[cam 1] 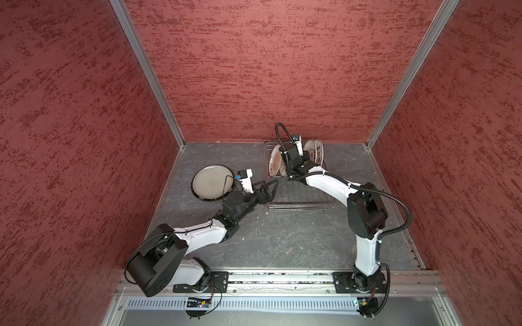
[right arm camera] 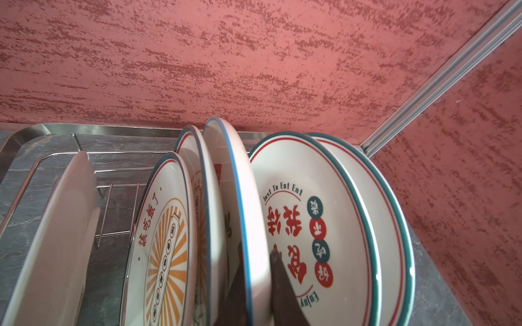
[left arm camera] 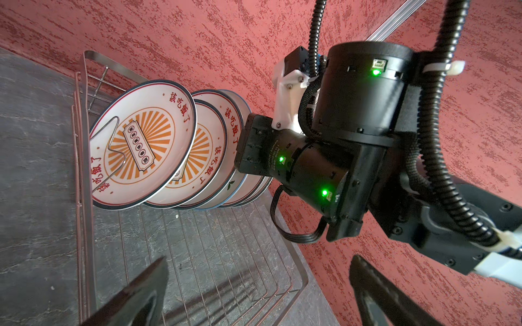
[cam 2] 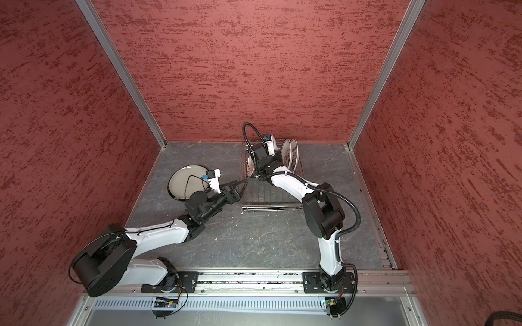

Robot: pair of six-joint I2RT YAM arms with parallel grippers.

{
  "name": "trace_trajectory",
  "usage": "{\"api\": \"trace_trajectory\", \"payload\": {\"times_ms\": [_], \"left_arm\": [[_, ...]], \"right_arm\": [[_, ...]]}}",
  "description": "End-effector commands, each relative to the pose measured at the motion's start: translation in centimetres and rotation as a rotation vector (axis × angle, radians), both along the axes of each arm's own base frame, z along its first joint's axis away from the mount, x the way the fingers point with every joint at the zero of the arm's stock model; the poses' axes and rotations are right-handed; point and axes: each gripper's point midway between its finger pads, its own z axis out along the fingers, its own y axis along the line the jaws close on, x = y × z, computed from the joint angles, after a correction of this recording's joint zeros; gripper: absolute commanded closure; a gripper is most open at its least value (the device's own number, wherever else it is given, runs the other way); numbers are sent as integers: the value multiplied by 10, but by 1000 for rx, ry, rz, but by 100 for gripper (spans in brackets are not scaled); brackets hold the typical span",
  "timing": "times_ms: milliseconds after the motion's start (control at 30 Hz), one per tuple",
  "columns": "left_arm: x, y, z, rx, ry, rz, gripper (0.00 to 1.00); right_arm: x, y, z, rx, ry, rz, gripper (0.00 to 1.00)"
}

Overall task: Unload the plates from the dish rack
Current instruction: 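Grip the watermelon-print plate and lift it out of the rack with the right gripper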

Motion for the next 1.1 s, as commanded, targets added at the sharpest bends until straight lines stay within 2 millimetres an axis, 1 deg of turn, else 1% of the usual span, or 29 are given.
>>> {"api": "trace_trajectory", "payload": {"times_ms": [0, 233, 300, 567, 800, 1067], "left_arm": [[1, 7, -2, 4, 3, 23, 0], [2, 6, -2, -7, 9, 21, 1], [2, 4, -1, -8, 10, 15, 1], [0, 4, 1, -8, 10, 11, 1], [-3, 7, 7, -7, -1, 18, 1], [-6, 5, 13, -17, -14, 8, 1]], "right_arm": [[-7, -11, 76, 52, -215, -60, 96], [-25, -23, 104, 68, -290, -70, 100], [-28, -26, 109, 68, -297, -69, 100], [-44, -29, 132, 70, -339, -67, 100], [-68, -33, 155, 69, -396, -70, 100], [-101, -47, 175, 127, -457, -50, 100]]}}
